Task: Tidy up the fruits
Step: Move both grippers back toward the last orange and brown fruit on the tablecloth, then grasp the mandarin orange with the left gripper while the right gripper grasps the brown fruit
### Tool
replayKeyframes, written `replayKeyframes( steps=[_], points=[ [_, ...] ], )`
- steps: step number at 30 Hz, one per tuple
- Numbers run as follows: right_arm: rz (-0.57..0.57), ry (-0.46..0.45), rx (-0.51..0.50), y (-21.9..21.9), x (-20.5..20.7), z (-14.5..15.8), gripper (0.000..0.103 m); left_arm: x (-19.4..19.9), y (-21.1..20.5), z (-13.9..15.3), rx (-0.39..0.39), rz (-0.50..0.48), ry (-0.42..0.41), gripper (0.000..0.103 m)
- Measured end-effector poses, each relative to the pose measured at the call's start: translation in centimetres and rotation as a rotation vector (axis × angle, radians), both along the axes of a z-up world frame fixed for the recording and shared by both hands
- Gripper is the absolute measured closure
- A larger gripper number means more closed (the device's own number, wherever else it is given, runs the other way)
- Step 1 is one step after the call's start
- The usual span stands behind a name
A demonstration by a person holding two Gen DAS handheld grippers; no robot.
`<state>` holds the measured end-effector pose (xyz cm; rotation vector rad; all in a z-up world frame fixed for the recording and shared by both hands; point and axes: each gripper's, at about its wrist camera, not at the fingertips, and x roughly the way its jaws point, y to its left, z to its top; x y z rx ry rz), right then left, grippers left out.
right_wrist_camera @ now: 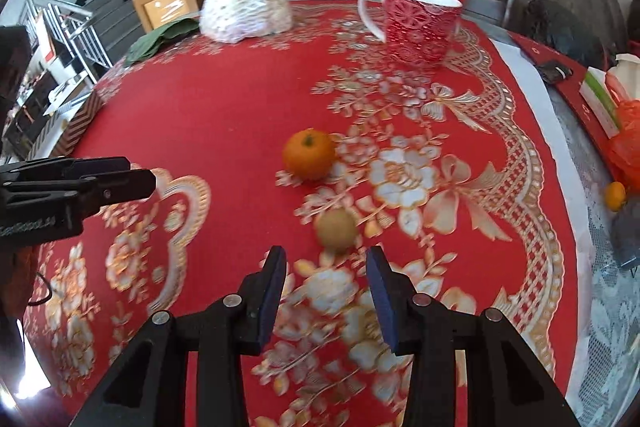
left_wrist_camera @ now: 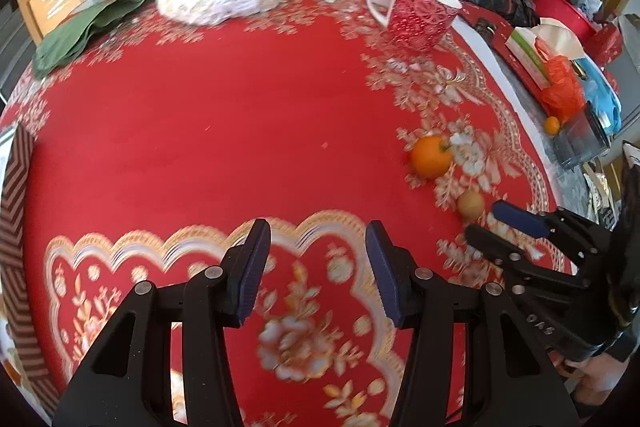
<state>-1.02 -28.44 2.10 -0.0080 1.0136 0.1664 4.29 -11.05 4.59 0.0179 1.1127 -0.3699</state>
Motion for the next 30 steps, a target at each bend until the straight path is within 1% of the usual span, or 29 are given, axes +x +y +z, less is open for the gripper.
replayKeyframes(
  steps=[4, 6, 10, 12, 15, 17, 19, 23, 25, 30],
  points=[
    [0.018, -0.005, 0.004, -0.3, 1.5, -0.5, 0.063, 0.7, -1.3, 0.1, -0.004, -0.010, 0.000, 0.054],
    [0.025, 0.002, -0.004, -0.3, 2.0, -0.9, 0.072, 1.0, -1.8, 0.0, -0.001, -0.013, 0.000, 0.054],
    [0.054, -0.004, -0.024, -0.2, 2.1, -1.1, 0.080, 1.6, -2.7, -0.3, 0.003, -0.021, 0.005, 0.054],
    [0.063, -0.004, -0.018, -0.3, 1.9, -1.2, 0.081, 1.9, -3.2, -0.4, 0.001, -0.028, 0.007, 0.054],
    [0.063, -0.001, -0.017, -0.6, 1.5, -1.1, 0.081, 2.4, -4.2, -0.5, -0.021, -0.046, 0.021, 0.054],
    [0.054, 0.002, -0.021, -1.0, 1.2, -1.1, 0.081, 2.6, -5.0, -0.4, -0.030, -0.064, 0.016, 0.054],
    [0.051, -0.001, -0.010, -1.4, 1.0, -1.1, 0.081, 2.9, -6.1, -0.5, -0.036, -0.081, 0.013, 0.054],
    [0.051, -0.008, 0.009, -1.8, 0.8, -1.2, 0.080, 3.6, -7.8, -1.1, -0.045, -0.110, 0.034, 0.054],
    [0.053, -0.010, 0.010, -1.8, 0.7, -1.2, 0.080, 3.7, -8.6, -1.1, -0.049, -0.129, 0.028, 0.054],
    [0.055, -0.013, 0.027, -2.1, 0.6, -1.2, 0.080, 4.5, -10.2, -2.0, -0.021, -0.140, 0.038, 0.054]
  ],
)
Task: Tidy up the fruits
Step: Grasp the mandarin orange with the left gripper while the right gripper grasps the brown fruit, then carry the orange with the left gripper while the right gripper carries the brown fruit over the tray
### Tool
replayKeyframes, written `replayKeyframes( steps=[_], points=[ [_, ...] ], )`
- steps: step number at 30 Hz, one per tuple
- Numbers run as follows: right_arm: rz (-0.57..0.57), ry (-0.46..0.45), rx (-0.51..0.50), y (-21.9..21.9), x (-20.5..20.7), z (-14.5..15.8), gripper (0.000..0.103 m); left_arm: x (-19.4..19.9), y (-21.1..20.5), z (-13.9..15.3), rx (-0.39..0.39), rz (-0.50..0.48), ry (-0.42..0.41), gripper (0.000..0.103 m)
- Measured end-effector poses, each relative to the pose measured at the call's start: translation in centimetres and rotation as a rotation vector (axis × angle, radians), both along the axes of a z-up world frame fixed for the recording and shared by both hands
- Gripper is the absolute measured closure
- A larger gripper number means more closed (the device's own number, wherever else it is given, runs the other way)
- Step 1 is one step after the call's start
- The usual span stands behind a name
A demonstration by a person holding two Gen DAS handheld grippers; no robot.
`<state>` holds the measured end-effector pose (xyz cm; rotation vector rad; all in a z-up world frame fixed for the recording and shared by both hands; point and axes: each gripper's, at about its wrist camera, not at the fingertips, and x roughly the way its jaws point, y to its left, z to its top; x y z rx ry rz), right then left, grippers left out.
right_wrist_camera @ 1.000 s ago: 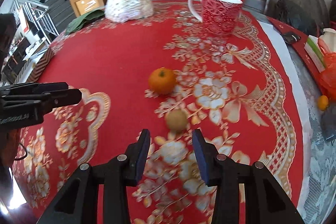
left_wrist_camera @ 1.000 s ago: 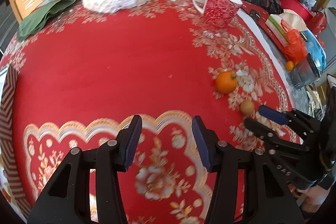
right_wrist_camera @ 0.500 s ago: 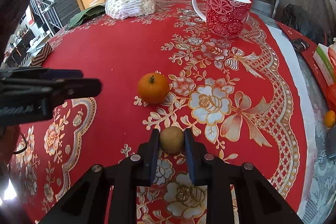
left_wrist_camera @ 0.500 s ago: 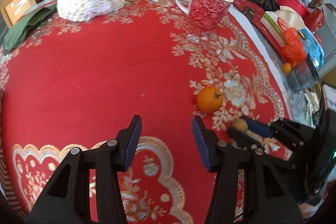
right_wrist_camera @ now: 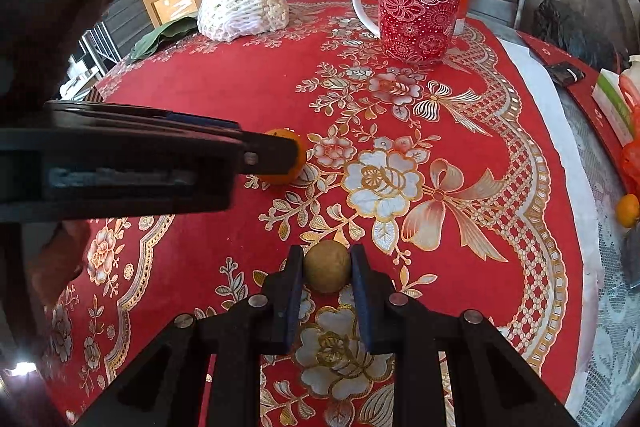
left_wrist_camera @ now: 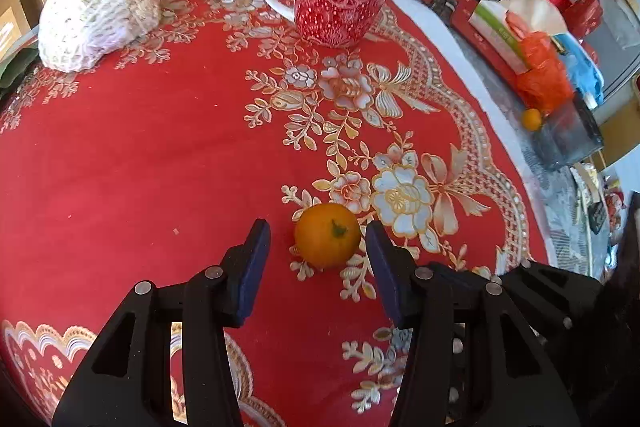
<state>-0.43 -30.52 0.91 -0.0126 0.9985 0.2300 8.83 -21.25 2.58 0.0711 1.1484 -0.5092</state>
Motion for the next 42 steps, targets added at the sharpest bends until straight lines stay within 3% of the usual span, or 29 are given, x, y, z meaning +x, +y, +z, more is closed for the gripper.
replayKeyframes(
  steps=[3, 5, 16, 31, 42],
  points=[
    [0.002, -0.003, -0.007, 0.1, -0.1, 0.0, 0.080, 0.1, -0.5, -0.5, 0.023, -0.003, -0.022, 0.055],
    [0.001, -0.003, -0.012, 0.2, -0.1, 0.0, 0.080, 0.1, -0.2, -0.7, 0.010, 0.003, -0.017, 0.069],
    [0.052, -0.007, -0.054, 3.3, -0.6, 0.8, 0.081, -2.5, 5.7, -0.1, 0.030, 0.087, -0.031, 0.070],
    [0.251, -0.018, -0.042, 15.4, -1.7, 1.7, 0.081, -8.3, 18.1, 1.4, 0.043, 0.253, -0.070, 0.070],
    [0.330, -0.047, -0.050, 21.2, -2.1, 3.6, 0.081, -11.0, 22.8, 4.8, -0.016, 0.291, -0.114, 0.070]
  ],
)
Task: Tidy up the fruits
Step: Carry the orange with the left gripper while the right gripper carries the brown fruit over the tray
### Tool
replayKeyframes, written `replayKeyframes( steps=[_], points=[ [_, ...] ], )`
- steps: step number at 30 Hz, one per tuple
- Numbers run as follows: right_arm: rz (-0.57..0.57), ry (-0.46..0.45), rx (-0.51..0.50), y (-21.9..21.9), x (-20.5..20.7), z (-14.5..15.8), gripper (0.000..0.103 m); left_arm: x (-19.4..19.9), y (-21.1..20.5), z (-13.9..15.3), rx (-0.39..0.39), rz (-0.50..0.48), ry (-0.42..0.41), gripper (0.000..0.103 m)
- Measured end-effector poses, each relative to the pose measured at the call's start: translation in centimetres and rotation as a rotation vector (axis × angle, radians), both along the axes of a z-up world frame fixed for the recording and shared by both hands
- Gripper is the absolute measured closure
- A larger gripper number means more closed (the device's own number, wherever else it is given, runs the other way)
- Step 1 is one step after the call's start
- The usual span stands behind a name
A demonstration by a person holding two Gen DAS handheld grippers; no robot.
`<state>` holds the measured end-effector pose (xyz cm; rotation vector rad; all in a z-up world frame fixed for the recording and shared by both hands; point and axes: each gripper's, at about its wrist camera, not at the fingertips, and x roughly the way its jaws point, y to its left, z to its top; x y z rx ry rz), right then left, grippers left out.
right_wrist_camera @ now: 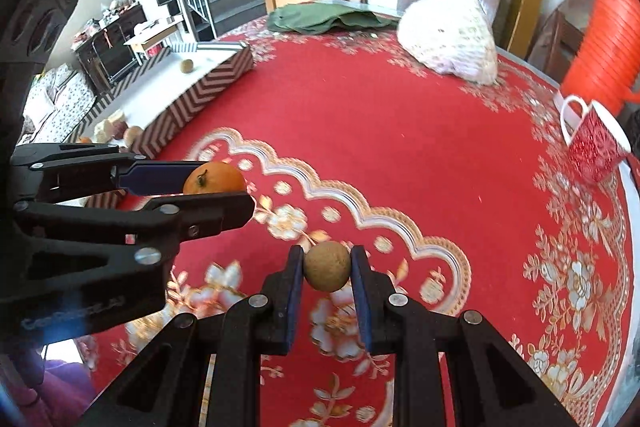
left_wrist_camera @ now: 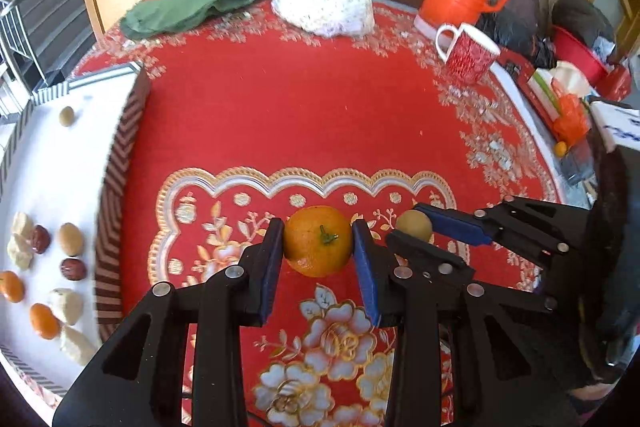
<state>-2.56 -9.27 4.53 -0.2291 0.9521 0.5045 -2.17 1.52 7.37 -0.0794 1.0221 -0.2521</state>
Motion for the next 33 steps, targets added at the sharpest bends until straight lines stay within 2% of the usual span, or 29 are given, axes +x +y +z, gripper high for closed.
replayKeyframes(
  steps=[7, 16, 24, 33],
  points=[
    [0.042, -0.025, -0.009, 2.2, -0.4, 1.6, 0.081, -1.7, 2.4, 3.2, 0.028, 0.055, -0.074, 0.070],
    [0.136, -0.043, -0.003, 6.3, -0.7, 2.5, 0.081, -3.8, 6.4, 4.5, 0.060, 0.139, -0.091, 0.070],
    [0.233, -0.050, 0.005, 11.0, -0.9, 2.9, 0.081, -5.2, 11.1, 4.6, 0.097, 0.242, -0.096, 0.070],
    [0.323, -0.047, -0.025, 15.7, -1.5, 2.7, 0.081, -4.5, 16.2, 2.4, 0.097, 0.345, -0.057, 0.070]
  ],
)
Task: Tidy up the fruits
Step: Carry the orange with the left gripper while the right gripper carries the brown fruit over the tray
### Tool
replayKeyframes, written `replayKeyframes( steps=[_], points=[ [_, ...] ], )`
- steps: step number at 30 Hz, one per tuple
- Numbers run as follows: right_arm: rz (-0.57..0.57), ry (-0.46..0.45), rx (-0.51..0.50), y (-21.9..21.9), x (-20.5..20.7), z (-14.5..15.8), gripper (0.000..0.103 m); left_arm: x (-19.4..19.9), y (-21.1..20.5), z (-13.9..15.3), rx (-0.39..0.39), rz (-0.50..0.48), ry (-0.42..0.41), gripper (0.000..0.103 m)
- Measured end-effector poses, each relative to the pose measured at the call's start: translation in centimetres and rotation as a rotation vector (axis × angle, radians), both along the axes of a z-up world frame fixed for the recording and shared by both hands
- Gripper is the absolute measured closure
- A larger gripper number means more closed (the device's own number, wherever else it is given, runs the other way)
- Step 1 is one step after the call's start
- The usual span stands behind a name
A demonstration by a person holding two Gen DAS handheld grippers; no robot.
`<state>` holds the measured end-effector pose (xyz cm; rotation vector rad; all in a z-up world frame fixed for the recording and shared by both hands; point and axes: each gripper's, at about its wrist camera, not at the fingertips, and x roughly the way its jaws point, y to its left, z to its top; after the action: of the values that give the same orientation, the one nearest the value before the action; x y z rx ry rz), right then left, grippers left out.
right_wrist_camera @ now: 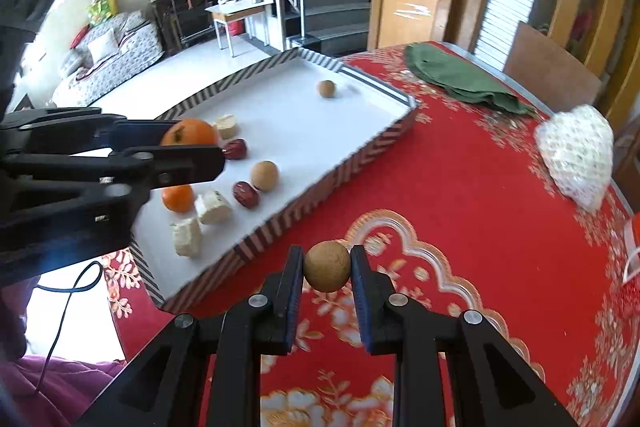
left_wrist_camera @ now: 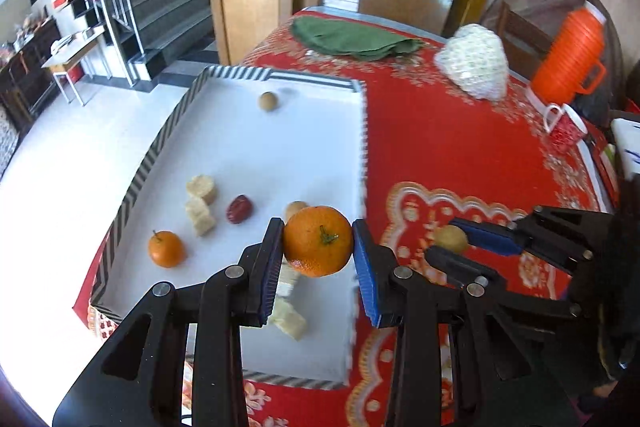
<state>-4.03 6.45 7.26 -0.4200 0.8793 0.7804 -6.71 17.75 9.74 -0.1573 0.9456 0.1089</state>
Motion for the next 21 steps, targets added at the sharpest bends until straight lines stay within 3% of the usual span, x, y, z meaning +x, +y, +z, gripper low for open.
replayKeyframes(
  steps=[21],
  points=[
    [0.130, 0.040, -0.078, 8.7, 0.1, -2.0, 0.080, 0.9, 7.0, -4.1, -0.005, 0.121, 0.045, 0.070]
  ],
)
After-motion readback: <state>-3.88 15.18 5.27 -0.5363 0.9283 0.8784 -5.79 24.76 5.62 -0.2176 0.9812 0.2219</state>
